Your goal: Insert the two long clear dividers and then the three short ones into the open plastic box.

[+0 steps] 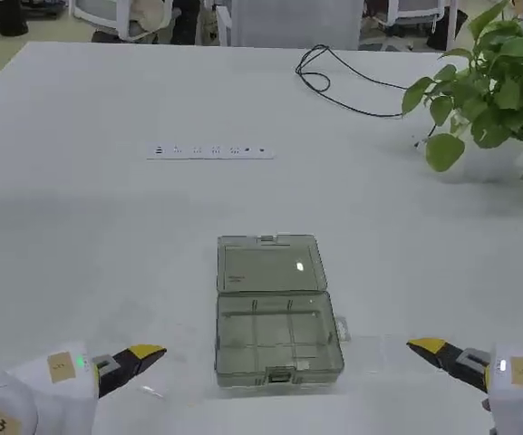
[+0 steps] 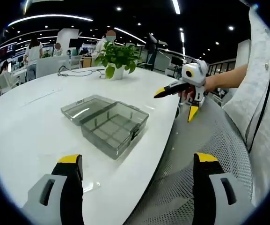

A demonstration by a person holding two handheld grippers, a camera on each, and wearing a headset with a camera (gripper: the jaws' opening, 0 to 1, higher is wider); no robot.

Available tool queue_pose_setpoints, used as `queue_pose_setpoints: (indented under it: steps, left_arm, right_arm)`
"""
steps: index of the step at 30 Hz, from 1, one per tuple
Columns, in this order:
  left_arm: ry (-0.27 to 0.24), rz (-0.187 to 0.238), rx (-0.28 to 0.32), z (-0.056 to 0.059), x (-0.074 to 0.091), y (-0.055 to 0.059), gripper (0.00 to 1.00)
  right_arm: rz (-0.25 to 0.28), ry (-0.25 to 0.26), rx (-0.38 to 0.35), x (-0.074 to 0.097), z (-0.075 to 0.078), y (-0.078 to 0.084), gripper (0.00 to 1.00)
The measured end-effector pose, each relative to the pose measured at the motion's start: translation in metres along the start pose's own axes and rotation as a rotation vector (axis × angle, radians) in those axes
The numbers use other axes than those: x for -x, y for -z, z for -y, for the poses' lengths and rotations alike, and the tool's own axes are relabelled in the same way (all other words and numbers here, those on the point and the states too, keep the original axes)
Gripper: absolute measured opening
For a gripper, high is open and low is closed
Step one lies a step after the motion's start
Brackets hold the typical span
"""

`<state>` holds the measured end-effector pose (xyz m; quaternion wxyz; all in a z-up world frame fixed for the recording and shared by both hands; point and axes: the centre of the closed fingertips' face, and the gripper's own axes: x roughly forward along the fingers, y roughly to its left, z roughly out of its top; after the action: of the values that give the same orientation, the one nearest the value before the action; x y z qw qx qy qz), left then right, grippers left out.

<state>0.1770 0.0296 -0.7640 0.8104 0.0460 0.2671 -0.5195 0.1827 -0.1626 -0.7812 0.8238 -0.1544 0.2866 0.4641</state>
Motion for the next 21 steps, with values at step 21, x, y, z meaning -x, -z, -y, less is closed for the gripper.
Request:
queue_pose_setpoints:
  steps: [21]
  left_arm:
    - [-0.004, 0.001, 0.008, -0.0032, -0.0010, 0.0010, 1.00]
  right_arm:
    - [0.003, 0.003, -0.008, -0.0007, 0.0017, -0.0002, 0.97]
